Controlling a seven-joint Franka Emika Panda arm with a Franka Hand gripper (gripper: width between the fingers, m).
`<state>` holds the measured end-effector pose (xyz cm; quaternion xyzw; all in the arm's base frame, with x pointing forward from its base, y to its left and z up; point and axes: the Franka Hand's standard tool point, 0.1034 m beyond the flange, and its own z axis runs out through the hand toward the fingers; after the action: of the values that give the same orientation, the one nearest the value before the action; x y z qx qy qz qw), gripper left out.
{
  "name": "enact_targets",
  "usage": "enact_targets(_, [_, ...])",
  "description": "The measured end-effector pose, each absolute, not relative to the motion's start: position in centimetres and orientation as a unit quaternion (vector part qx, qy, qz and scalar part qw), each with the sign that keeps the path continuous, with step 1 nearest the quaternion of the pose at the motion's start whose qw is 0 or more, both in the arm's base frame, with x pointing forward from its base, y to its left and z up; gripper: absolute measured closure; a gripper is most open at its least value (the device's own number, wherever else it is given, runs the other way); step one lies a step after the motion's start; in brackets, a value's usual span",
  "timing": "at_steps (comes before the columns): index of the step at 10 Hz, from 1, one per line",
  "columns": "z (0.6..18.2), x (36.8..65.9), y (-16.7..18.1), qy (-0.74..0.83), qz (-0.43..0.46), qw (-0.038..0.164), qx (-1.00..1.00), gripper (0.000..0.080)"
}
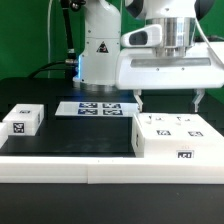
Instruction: Assemble cabinet
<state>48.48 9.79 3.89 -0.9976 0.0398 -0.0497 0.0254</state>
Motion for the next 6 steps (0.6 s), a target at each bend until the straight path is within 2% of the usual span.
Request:
enact_targets(2, [3.22,48.44,9.36,0.025,-0.050,0.024,-0.998,0.0002])
enact_targets(6, [3.22,48.41,9.45,0.022,-0.050,0.024,-0.998,0.0002])
